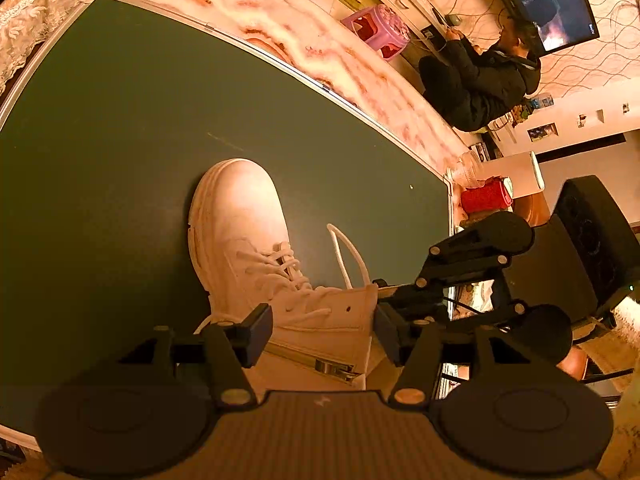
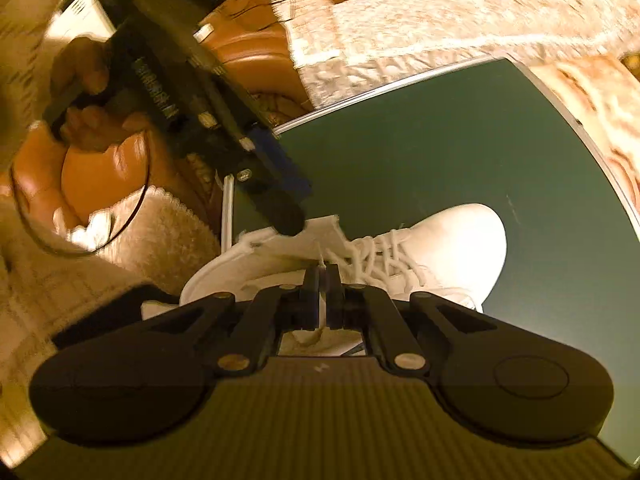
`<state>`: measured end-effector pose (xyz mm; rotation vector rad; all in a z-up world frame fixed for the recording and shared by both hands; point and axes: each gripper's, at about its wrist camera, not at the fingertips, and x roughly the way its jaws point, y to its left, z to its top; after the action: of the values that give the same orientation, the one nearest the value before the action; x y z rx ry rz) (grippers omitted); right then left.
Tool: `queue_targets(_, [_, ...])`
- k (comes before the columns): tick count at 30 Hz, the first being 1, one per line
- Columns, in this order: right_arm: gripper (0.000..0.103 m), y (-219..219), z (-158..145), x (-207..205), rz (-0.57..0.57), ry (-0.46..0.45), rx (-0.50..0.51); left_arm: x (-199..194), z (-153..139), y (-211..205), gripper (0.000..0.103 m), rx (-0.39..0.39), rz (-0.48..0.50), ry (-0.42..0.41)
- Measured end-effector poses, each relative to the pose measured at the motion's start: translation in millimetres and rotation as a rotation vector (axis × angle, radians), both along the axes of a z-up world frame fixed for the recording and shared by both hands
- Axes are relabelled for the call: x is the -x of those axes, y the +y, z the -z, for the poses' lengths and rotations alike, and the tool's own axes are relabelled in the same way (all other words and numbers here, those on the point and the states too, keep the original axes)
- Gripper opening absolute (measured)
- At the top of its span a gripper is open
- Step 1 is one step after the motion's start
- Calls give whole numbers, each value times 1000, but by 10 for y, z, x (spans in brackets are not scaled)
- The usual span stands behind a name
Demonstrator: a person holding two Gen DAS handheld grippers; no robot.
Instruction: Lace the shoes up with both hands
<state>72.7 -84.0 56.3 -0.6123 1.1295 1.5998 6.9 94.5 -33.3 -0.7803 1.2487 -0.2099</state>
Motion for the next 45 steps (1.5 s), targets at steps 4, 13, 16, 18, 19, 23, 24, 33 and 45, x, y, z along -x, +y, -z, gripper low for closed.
queue_targets(4, [4,35,-8,16,-6,-36,-4,-3,11,-17,62,-2,0,-1])
queue_targets(13, [2,14,-36,-17,54,-32,-59,12,-25,-10,67,-30,12,-7])
queue_targets(16, [1,13,-101,-33,77,-26,-88,-4,-22,-24,67,-26,19,-4])
queue_targets(18, [1,31,-76,-14,61,-36,-73,-11,-14,-21,67,-20,16,-3])
queue_targets(19, [1,30,-64,-13,56,-24,-70,-8,-14,-18,67,-19,16,-3])
queue_targets(23, [3,-13,-66,-2,51,-17,-66,-18,7,-1,68,-11,18,-6])
queue_targets(24, [6,-35,-78,10,47,-41,-64,-16,9,3,68,-10,19,-7])
queue_targets(33, [25,-81,-36,149,-64,-151,-71,-38,37,16,70,-7,25,-5])
queue_targets(45, [5,-96,-8,293,-126,-180,-106,-72,65,11,76,-12,37,1])
